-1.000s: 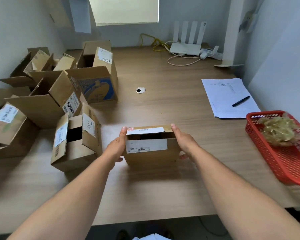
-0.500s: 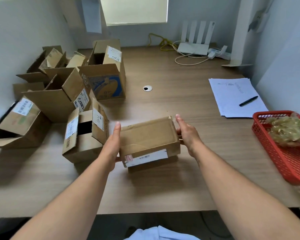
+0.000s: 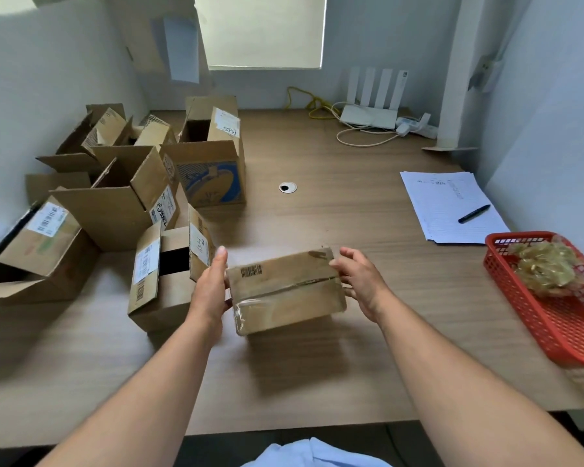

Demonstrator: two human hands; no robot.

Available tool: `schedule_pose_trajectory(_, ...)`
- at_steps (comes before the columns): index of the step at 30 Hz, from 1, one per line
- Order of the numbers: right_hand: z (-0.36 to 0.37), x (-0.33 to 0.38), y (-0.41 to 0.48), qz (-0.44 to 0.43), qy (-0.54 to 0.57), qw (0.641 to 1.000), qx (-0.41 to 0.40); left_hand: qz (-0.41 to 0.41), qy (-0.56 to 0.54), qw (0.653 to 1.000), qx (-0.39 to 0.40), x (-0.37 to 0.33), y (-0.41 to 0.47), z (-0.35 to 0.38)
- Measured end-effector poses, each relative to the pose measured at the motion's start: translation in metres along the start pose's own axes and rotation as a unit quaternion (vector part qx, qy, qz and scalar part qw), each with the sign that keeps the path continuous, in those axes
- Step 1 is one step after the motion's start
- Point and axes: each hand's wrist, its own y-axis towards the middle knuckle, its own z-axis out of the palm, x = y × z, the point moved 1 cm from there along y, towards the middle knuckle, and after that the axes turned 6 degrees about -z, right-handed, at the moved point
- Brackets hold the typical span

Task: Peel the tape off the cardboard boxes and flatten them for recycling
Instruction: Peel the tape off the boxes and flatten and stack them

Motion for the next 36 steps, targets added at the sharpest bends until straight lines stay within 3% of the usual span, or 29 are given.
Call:
schedule_pose_trajectory(4,0.001,-0.021,0.007,0.009,-0.042,0.999,-0.024,0.014,0.055,0.998,0.004,0.002,-0.001,-0.002)
schedule_pose_trajectory(7,-0.001,-0.028,0.013,0.006,-0.059,0.997,-0.055,0.040,0.033,0.999,0.004,-0.003,-0.004,0.001)
schedule_pose_trajectory(11,-0.003,-0.034,0.017,0.026,0.016,0.997,-0.067,0.147,0.112,0.982,0.030,-0.017,-0.007,0.003)
schedule_pose_trajectory(14,0.004,-0.050,0.019,0.060,0.093,0.991,-0.072,0.272,0.228,0.934,0.046,-0.027,-0.013,0.008)
schedule_pose_trajectory(16,0.010,-0.065,0.018,0.088,0.069,0.992,-0.062,0.330,0.316,0.887,0.062,-0.028,-0.013,0.011)
schedule_pose_trajectory(19,0.015,-0.077,0.016,0.097,-0.065,0.992,-0.036,0.338,0.444,0.826,0.085,-0.023,-0.015,0.019)
schedule_pose_trajectory(23,0.011,-0.069,0.017,0.102,-0.153,0.983,-0.032,0.350,0.520,0.777,0.057,-0.021,-0.014,0.032)
schedule_pose_trajectory(25,0.005,-0.057,0.019,0.061,-0.198,0.977,-0.052,0.353,0.557,0.749,0.063,-0.023,-0.013,0.040)
schedule_pose_trajectory(29,0.007,-0.015,0.012,-0.036,-0.047,0.996,-0.061,0.331,0.624,0.703,0.083,-0.027,-0.012,0.061)
schedule_pose_trajectory(33,0.006,0.020,0.006,-0.047,0.077,0.996,0.024,0.331,0.654,0.674,0.091,-0.030,-0.013,0.075)
schedule_pose_trajectory(36,0.000,0.029,0.004,-0.055,0.087,0.993,0.062,0.318,0.669,0.666,0.094,-0.033,-0.012,0.081)
